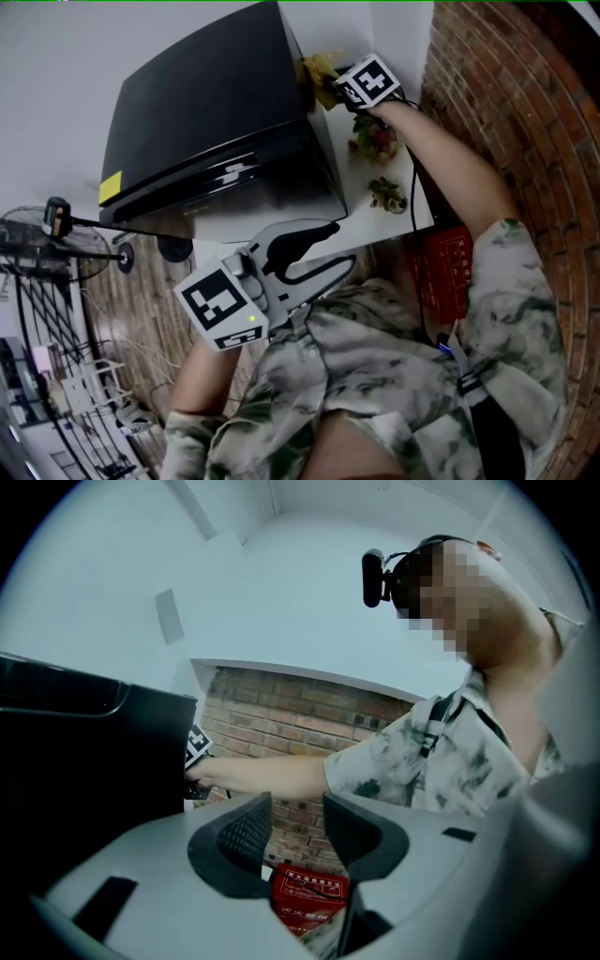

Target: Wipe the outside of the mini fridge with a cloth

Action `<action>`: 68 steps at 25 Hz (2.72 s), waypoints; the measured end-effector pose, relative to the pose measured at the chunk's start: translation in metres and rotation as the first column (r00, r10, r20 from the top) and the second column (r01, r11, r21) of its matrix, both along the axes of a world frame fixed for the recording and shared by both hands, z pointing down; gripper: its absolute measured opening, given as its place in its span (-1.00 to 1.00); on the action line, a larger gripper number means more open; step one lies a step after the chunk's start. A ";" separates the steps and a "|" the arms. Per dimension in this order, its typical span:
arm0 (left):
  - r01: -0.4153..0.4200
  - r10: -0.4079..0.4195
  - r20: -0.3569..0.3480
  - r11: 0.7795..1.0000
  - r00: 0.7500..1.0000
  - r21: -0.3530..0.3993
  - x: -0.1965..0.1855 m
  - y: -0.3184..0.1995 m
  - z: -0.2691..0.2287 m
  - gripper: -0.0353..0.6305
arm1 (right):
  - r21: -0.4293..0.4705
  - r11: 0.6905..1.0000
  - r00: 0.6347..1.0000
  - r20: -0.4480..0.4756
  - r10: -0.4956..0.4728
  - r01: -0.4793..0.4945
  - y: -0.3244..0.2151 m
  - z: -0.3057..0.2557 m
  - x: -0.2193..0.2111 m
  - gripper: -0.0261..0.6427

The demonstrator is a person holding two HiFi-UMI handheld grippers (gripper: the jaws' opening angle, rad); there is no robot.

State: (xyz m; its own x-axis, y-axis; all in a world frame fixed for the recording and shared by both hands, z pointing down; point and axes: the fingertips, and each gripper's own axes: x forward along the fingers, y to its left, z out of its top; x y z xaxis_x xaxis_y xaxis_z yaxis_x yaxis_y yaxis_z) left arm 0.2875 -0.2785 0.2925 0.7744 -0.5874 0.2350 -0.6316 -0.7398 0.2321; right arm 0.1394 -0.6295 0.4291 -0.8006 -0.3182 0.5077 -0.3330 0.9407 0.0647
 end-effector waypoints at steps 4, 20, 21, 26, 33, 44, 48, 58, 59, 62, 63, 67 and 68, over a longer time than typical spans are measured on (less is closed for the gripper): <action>-0.002 0.002 -0.002 1.000 1.000 0.002 0.001 0.003 0.000 -0.40 | -0.041 0.999 0.999 -0.044 0.003 -0.005 0.005 0.039 0.001 -0.67; 0.022 -0.022 -0.013 1.000 1.000 -0.012 0.000 0.012 0.003 -0.40 | -0.159 0.981 0.993 -0.042 0.108 -0.114 0.005 0.094 0.032 -0.67; 0.022 -0.023 -0.014 1.000 1.000 -0.012 -0.001 0.013 0.002 -0.40 | -0.148 0.983 0.994 -0.005 0.107 -0.106 0.005 0.079 0.034 -0.67; 0.018 -0.018 -0.030 1.000 0.999 0.000 0.000 0.017 0.002 -0.40 | -0.073 0.993 0.986 0.137 0.099 -0.090 0.014 -0.002 0.050 -0.67; -0.001 0.001 -0.050 1.000 0.999 0.003 0.008 0.018 0.004 -0.40 | -0.010 0.998 0.950 0.306 0.059 -0.059 0.041 -0.108 0.068 -0.67; 0.008 -0.010 -0.074 1.000 0.997 -0.017 0.013 0.018 0.014 -0.40 | -0.041 0.999 0.929 0.371 0.003 0.014 0.082 -0.118 0.055 -0.67; 0.028 -0.030 -0.070 0.999 0.997 -0.029 0.011 0.020 0.019 -0.40 | -0.061 0.998 0.946 0.325 0.006 0.014 0.083 -0.083 0.051 -0.67; 0.069 -0.072 -0.064 0.996 0.995 -0.052 0.003 0.027 0.026 -0.40 | -0.115 0.993 0.976 0.217 0.013 0.012 0.093 0.009 0.039 -0.67; 0.073 -0.076 -0.063 0.996 0.995 -0.054 0.002 0.028 0.027 -0.40 | -0.121 0.993 0.979 0.205 0.016 0.009 0.094 0.019 0.038 -0.67; 0.081 -0.084 -0.060 0.995 0.995 -0.058 0.001 0.031 0.028 -0.40 | -0.139 0.990 0.985 0.169 0.025 -0.001 0.098 0.047 0.037 -0.67; 0.083 -0.087 -0.058 0.995 0.994 -0.058 0.000 0.031 0.029 -0.40 | -0.143 0.990 0.987 0.156 0.027 -0.004 0.098 0.055 0.037 -0.67; 0.091 -0.094 -0.056 0.994 0.994 -0.060 0.000 0.034 0.029 -0.40 | -0.162 0.987 0.994 0.106 0.040 -0.023 0.101 0.088 0.038 -0.67; 0.091 -0.095 -0.056 0.994 0.994 -0.061 0.000 0.035 0.030 -0.40 | -0.169 0.985 0.995 0.091 0.042 -0.026 0.102 0.097 0.039 -0.67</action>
